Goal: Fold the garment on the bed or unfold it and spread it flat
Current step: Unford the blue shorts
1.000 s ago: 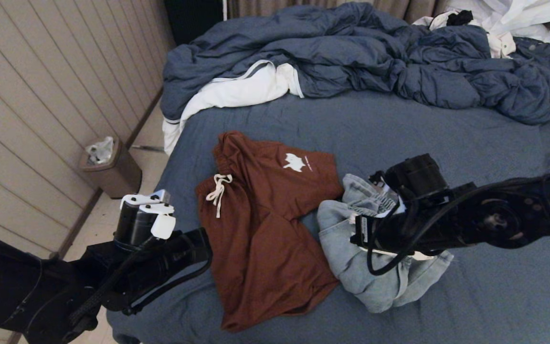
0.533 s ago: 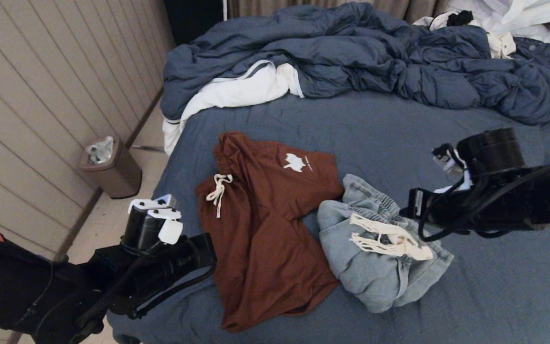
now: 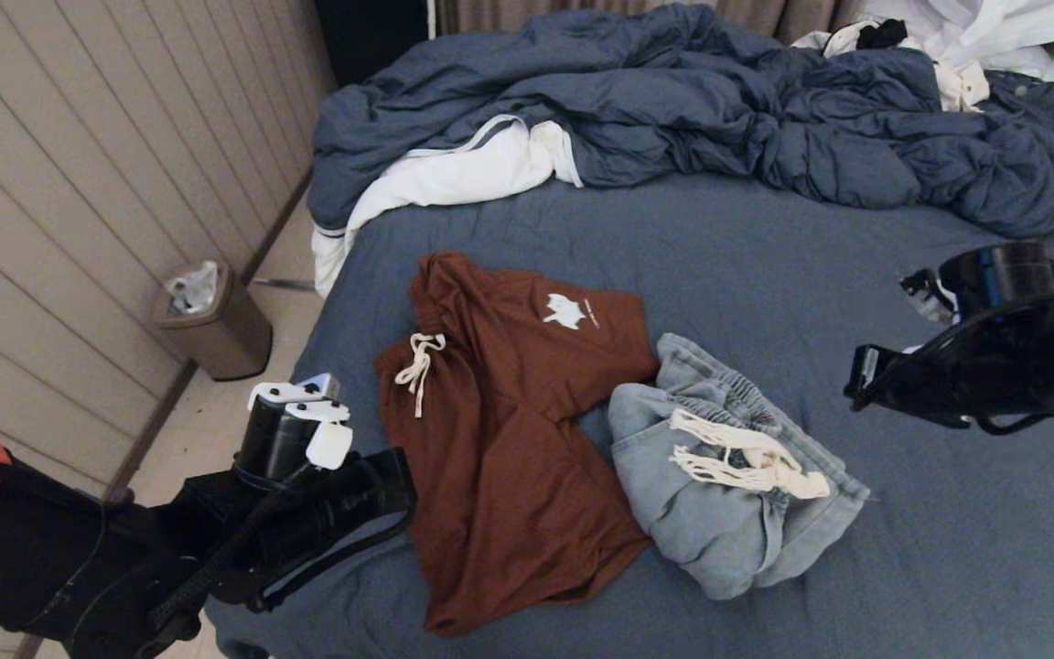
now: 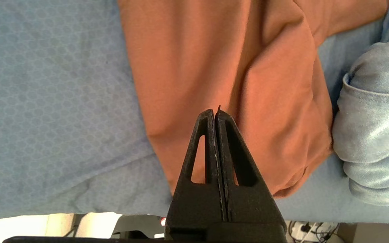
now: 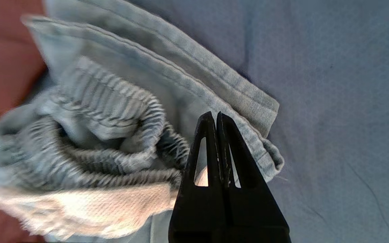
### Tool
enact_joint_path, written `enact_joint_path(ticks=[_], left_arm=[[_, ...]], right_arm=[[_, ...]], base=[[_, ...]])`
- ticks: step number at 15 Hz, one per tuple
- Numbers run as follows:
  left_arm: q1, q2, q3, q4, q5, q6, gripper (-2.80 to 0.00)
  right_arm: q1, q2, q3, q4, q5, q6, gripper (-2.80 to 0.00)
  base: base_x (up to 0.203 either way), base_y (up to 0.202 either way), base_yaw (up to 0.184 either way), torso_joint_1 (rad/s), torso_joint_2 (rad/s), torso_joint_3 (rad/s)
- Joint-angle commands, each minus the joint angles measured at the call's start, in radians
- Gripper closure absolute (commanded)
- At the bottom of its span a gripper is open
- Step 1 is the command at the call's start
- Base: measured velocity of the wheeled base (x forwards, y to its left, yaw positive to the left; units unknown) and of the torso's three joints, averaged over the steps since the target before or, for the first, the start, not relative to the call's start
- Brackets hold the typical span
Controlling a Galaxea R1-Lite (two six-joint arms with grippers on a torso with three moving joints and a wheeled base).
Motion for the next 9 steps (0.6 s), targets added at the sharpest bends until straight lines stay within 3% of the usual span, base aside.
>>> enact_joint_path(ticks=[1,3,9], left_arm=[[0.0,0.0,0.001,-0.004,0.001,-0.005,0.0],[0.0,-0.001,0.001,-0.004,0.001,-0.005,0.0],[0.0,-0.01,0.001,-0.004,0.003,-0.005,0.0]], right_arm=[[0.0,0.077,-0.007,-0.001,-0.011,0.002,0.0],[0.031,0.111,0.002,-0.032,-0.018,0.007,0.0],[0.244,0.159,0.058,-0.059,-0.021,0.097,0.0]], base=[[0.0,0.0,0.0,0.0,0.0,0.0],[0.0,0.0,0.0,0.0,0.0,0.0],[0.0,0.0,0.0,0.0,0.0,0.0]])
